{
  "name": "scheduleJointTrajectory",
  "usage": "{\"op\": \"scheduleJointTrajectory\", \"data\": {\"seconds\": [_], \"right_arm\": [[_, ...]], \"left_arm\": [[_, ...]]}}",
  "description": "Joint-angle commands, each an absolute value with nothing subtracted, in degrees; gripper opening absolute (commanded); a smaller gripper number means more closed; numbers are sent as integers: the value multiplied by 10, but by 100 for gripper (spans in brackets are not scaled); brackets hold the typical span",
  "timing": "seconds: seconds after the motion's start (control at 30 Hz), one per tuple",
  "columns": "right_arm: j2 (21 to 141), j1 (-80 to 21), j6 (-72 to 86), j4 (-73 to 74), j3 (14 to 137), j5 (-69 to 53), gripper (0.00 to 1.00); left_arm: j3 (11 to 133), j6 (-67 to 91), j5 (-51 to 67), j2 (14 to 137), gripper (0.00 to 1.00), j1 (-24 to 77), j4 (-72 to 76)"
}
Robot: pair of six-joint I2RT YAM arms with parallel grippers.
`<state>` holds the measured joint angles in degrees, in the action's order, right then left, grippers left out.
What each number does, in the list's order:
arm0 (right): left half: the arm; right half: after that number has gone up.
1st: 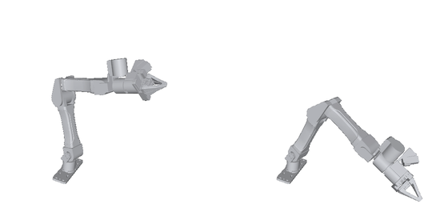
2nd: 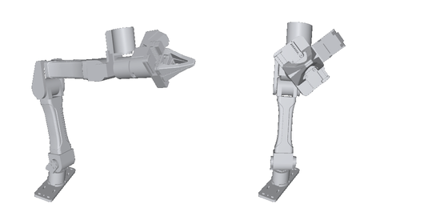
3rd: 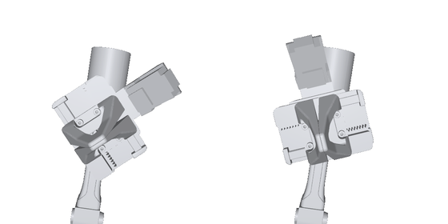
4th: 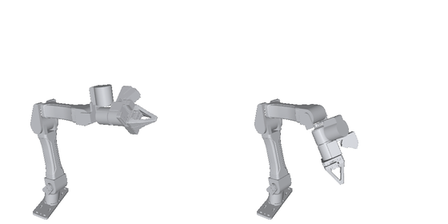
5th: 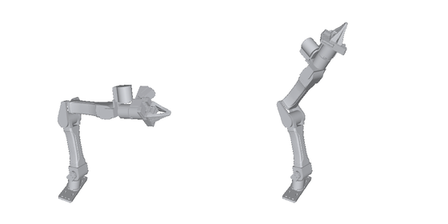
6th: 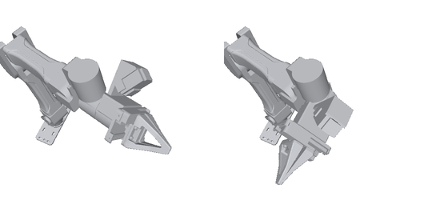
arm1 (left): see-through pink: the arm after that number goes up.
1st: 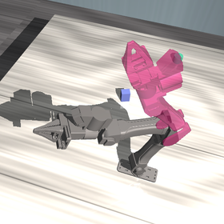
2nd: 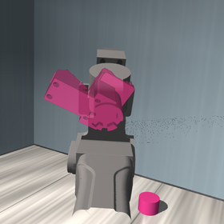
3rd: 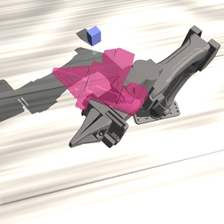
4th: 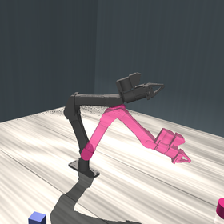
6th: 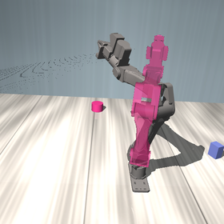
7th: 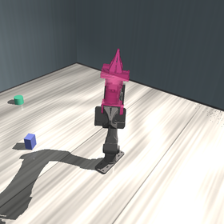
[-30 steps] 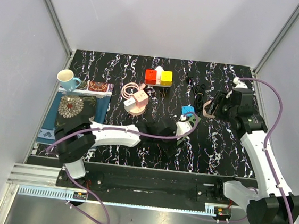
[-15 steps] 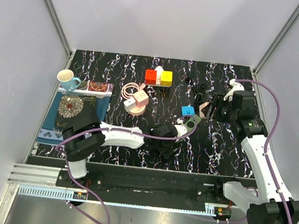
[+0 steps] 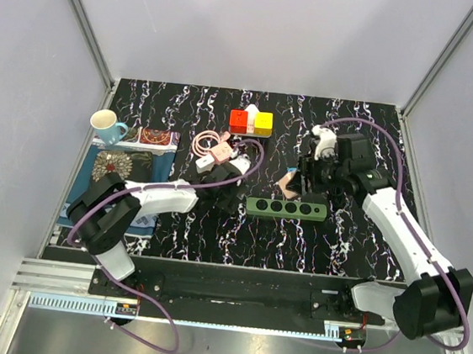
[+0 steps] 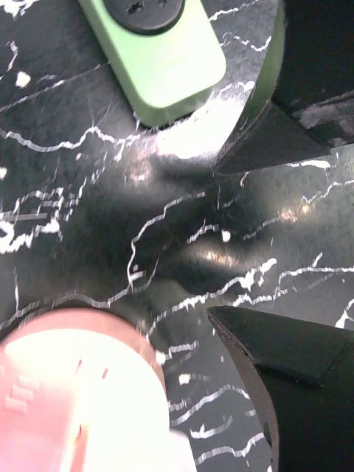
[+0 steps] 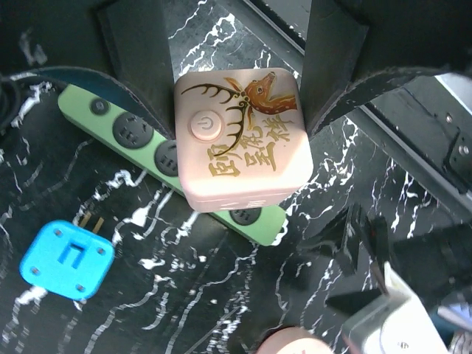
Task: Insert the plug
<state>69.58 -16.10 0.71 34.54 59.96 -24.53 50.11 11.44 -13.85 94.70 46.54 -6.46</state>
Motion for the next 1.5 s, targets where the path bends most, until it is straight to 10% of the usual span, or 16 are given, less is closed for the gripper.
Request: {"op": "scheduleJointTrajectory", "data": {"seconds": [0.0, 0.7, 1.47], "right_arm": [[725, -206, -57, 336, 656, -250, 3], [830, -321, -300, 366, 690, -248, 4], [949, -350, -446, 423, 749, -250, 0]], "left_arm": [[504, 114, -171, 890, 75, 454, -62], [357, 27, -278, 346, 99, 432, -132], [336, -53, -352, 331, 99, 429, -138]]}}
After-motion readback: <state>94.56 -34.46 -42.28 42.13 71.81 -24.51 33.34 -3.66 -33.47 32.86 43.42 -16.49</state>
